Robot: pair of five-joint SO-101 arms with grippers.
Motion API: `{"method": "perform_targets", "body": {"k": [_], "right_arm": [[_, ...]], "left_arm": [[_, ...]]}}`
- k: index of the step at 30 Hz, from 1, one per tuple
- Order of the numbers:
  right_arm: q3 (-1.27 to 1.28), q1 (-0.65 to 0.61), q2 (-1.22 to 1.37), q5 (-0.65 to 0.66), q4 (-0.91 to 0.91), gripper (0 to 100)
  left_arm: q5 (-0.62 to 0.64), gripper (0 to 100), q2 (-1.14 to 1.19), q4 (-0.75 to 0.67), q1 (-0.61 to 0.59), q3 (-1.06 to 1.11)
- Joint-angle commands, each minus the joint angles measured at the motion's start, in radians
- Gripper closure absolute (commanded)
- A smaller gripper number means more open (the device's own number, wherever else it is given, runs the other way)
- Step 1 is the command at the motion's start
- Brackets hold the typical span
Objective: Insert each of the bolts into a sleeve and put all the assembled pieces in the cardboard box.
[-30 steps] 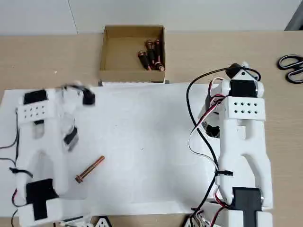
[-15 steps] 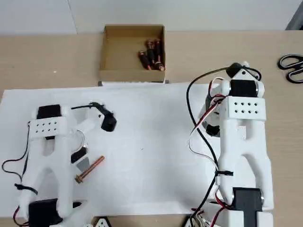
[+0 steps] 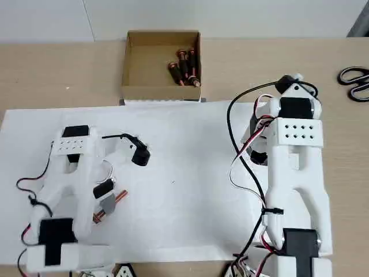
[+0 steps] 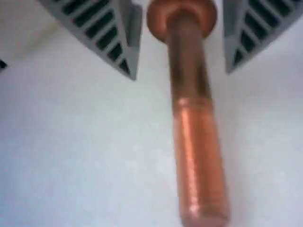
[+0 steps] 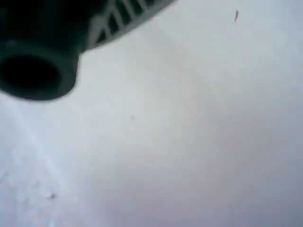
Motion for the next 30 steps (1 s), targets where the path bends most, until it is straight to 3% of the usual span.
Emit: {"method": "perform_targets", "body": {"k": [1, 7, 11, 19, 23, 27, 30], "right_arm": [[-0.003, 0.005, -0.042, -0.002, -0.008, 99.5], [-0.005, 0.007, -0.044, -0.002, -0.002, 99.5], [-0.008, 0.007, -0.044, -0.002, -0.002, 99.5], [-0.008, 0.007, -0.044, -0.002, -0.008, 99.5], [-0.009, 0.004, -0.044, -0.006, -0.01, 99.5], [-0.009, 0.002, -0.044, -0.028, -0.01, 99.5], [-0.009, 0.001, -0.044, -0.029, -0.01, 99.5]], "left_arm": [[-0.006, 88, 0.041, -0.052, 0.002, -0.007], [-0.006, 89, 0.172, -0.135, 0.0, -0.01], [-0.005, 99, 0.226, -0.149, 0.006, -0.022], [-0.005, 99, 0.114, 0.089, 0.008, -0.225], [0.012, 99, -0.044, 0.112, 0.008, -0.292], [0.155, 99, -0.166, 0.109, 0.011, -0.332], [0.37, 99, -0.175, 0.109, 0.043, -0.354]]}}
